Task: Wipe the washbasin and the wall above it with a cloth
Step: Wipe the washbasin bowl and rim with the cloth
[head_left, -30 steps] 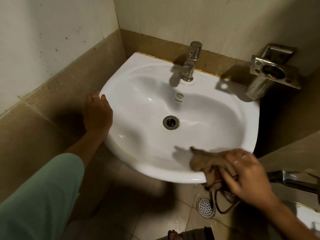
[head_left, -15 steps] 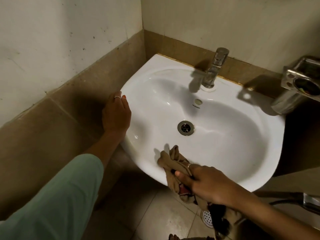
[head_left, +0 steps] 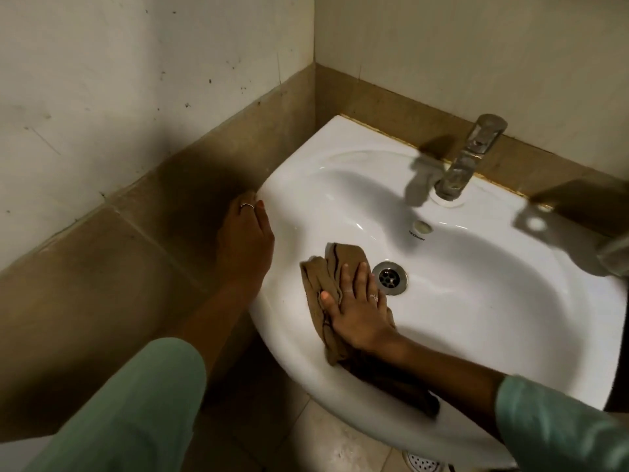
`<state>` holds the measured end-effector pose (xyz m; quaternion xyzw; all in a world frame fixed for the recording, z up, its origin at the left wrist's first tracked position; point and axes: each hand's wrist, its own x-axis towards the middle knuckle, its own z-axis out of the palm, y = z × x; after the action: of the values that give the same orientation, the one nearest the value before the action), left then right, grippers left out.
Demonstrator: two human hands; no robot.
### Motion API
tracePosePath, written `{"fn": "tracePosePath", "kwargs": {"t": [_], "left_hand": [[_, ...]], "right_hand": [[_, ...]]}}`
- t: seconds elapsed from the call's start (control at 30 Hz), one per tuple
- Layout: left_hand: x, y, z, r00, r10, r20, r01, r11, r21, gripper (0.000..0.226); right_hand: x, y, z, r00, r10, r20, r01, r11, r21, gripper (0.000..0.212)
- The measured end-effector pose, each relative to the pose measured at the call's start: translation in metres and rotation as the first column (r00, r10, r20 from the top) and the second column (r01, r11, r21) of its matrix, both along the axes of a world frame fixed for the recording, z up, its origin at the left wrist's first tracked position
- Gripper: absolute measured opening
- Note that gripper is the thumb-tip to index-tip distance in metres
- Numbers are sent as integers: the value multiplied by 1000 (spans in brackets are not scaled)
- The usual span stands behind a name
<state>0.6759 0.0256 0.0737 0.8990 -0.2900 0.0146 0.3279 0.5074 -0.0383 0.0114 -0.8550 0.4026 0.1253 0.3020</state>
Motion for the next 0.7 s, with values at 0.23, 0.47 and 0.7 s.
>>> {"fn": "tracePosePath", "kwargs": {"t": [0.23,0.47,0.7], "left_hand": [[5,-3,-3,1000,-15,-24,15,1000,-8,42],[7,-3,-3,998,-27,-52,26,1000,-15,44],[7,-3,-1,994,-77,-75,71,994,-77,42]], "right_hand": [[40,-31,-19,980,45,193,0,974,-228,76],[27,-17,-7,796,526,298,-475,849,-231,72],[-27,19,38,753,544,371,-622,772,131,70]]}}
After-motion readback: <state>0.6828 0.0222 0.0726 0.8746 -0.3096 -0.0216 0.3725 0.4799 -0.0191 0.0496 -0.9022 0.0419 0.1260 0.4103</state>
